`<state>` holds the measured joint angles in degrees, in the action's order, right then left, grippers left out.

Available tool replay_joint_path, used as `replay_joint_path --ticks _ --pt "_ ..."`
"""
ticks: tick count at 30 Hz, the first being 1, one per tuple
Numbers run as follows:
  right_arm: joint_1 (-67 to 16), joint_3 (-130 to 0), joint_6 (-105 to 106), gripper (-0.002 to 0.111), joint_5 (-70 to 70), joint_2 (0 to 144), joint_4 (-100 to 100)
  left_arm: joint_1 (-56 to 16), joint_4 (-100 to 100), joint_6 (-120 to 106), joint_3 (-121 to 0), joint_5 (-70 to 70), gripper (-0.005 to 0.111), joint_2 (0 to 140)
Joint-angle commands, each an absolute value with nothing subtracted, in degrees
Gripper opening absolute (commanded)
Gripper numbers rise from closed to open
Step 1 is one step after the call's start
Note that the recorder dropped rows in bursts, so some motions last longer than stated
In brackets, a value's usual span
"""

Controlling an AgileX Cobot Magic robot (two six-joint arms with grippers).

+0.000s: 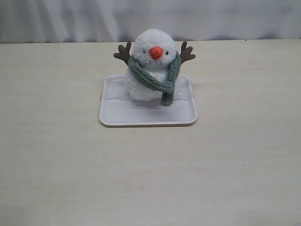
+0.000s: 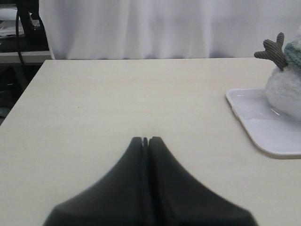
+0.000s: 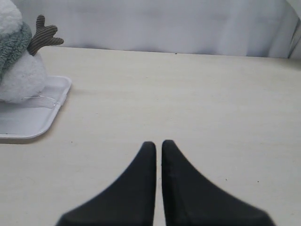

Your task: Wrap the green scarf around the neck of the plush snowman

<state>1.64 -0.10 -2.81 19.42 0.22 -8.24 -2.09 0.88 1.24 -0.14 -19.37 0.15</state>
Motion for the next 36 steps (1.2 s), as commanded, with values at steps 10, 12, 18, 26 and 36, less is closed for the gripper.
replay_joint_path --ticks 10,12,18,26,36 --pt "2.0 0.0 -5.2 0.004 20.0 0.0 -8.4 -2.0 0.8 1.6 0.0 -18.6 0.000 0.0" --pt "2.0 0.0 -5.2 0.004 20.0 0.0 -8.4 -2.0 0.8 1.6 0.0 -18.6 0.000 0.0" --pt "2.0 0.0 -4.8 0.004 20.0 0.0 -8.2 -2.0 0.8 1.6 0.0 -18.6 0.000 0.0" --pt "2.0 0.0 -2.2 0.004 20.0 0.0 -7.4 -2.0 0.8 1.6 0.0 -18.6 0.000 0.0" --pt "2.0 0.0 0.0 0.004 20.0 0.0 -5.6 -2.0 0.8 1.6 0.0 -18.6 0.000 0.0"
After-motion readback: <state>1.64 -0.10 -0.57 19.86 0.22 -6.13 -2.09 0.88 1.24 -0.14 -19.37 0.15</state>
